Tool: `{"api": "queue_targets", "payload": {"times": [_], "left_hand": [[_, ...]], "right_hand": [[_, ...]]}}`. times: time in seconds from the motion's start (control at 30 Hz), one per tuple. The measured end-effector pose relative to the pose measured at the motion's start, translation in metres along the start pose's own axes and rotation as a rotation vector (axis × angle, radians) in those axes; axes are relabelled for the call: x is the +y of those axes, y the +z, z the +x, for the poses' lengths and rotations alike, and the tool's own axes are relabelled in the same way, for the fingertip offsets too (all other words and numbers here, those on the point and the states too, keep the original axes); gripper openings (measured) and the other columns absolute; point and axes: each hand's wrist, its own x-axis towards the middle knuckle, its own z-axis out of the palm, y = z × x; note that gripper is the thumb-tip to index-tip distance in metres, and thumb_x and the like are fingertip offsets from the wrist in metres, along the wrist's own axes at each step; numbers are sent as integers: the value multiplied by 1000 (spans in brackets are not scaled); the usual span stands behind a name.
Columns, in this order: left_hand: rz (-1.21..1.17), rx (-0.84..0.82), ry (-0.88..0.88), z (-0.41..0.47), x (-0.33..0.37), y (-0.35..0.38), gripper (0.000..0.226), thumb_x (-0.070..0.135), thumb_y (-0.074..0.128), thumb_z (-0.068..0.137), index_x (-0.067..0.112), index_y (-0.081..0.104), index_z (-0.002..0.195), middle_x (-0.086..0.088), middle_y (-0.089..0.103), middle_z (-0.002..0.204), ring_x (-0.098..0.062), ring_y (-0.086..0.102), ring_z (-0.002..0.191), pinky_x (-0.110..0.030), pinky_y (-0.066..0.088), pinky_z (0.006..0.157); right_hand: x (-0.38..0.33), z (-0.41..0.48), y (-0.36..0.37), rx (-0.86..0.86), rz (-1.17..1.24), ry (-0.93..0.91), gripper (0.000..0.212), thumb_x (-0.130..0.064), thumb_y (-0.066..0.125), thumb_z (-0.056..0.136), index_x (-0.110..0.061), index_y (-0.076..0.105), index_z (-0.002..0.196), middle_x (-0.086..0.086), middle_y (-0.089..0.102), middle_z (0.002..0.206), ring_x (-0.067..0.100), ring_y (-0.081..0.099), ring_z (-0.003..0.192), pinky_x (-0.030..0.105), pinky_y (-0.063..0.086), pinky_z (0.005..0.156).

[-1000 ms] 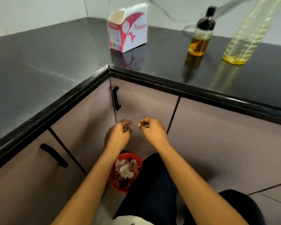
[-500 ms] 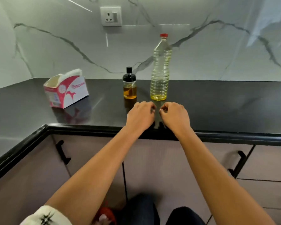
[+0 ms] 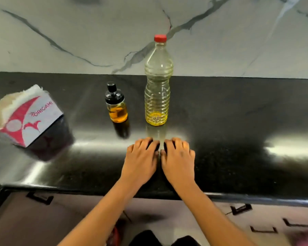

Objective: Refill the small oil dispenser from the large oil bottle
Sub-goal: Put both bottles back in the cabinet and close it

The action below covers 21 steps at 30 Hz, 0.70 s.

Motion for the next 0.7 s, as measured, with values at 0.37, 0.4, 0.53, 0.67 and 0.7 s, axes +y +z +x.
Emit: {"api": "queue_targets", "payload": {"times": [0.37,0.4,0.53,0.67,0.7], "left_hand": [[-261,-54,-29,11,14,-62,31,19,56,88,20,62,118,0,56,130,-18,49,120,-35,47,95],[-300,39,20,22,17,-82,31,18,57,87,19,64,116,0,58,126,-16,50,116,-31,46,94],[-309,417,253,111,32,-188,35,26,54,86,16,65,118,-2,59,127,-20,52,117,-32,44,99],[-139,701,372,213,58,-304,40,36,51,90,21,58,127,-3,53,137,-24,47,127,-36,39,101],[-111,755,403,236,70,-331,41,36,52,90,22,56,128,-4,52,138,-25,47,128,-37,38,102]], "right_hand": [[-4,45,-97,-341,80,-11,32,-36,47,92,-24,53,122,-3,51,127,18,45,117,35,39,88],[-5,56,-114,-270,104,-35,32,-37,48,92,-25,54,120,-4,51,126,18,46,116,34,39,87],[-14,129,-199,94,210,-163,32,-36,52,91,-25,56,120,-3,52,128,18,46,119,34,39,89],[-18,216,-293,484,259,-213,34,-32,54,91,-22,55,123,1,53,129,22,47,118,33,39,90],[-17,237,-318,567,283,-215,35,-32,55,91,-21,55,124,2,52,130,22,47,119,31,38,92]]}}
